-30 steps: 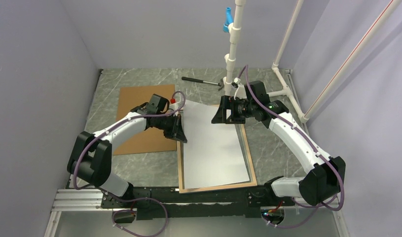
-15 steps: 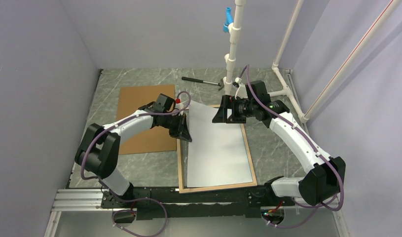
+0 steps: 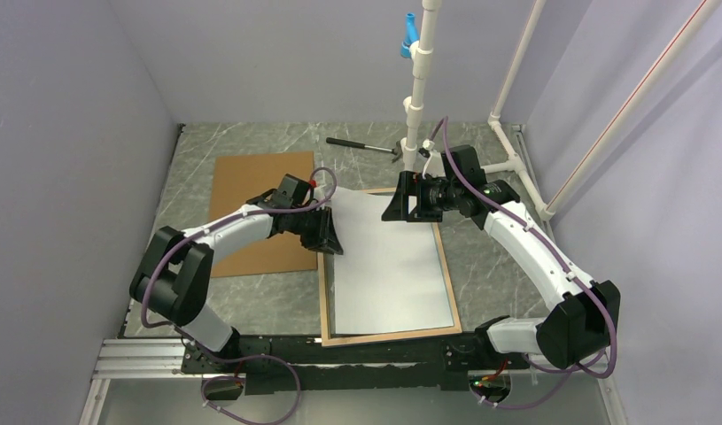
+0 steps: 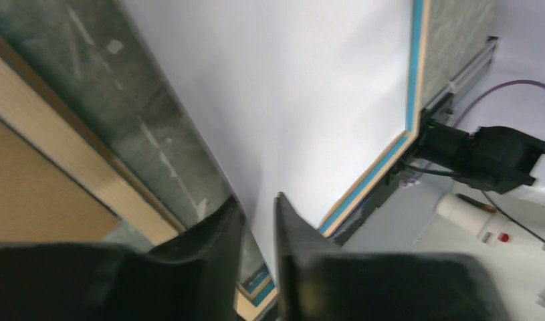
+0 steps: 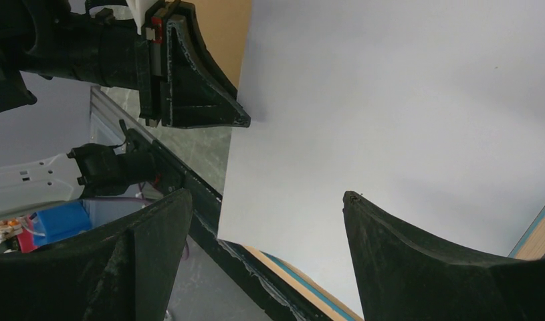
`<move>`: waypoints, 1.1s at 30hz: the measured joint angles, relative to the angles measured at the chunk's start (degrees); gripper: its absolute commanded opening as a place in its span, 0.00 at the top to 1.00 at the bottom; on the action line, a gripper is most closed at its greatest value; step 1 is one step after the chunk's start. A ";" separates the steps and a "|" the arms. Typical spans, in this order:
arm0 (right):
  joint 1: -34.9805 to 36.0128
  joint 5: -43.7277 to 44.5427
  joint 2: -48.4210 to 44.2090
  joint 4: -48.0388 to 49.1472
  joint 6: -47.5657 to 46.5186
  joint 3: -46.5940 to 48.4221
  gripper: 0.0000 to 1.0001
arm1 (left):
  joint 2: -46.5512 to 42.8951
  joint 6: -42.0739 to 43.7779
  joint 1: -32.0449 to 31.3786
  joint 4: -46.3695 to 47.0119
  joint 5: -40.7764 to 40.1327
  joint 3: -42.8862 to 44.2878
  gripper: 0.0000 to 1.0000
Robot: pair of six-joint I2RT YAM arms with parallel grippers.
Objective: Put the photo into the frame
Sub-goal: Turn over the photo from the photo frame.
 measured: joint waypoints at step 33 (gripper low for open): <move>-0.11 -0.96 -0.24 1.05 0.02 -2.12 0.15 | -3.89 -3.98 -6.73 -10.14 -30.49 -2.05 0.51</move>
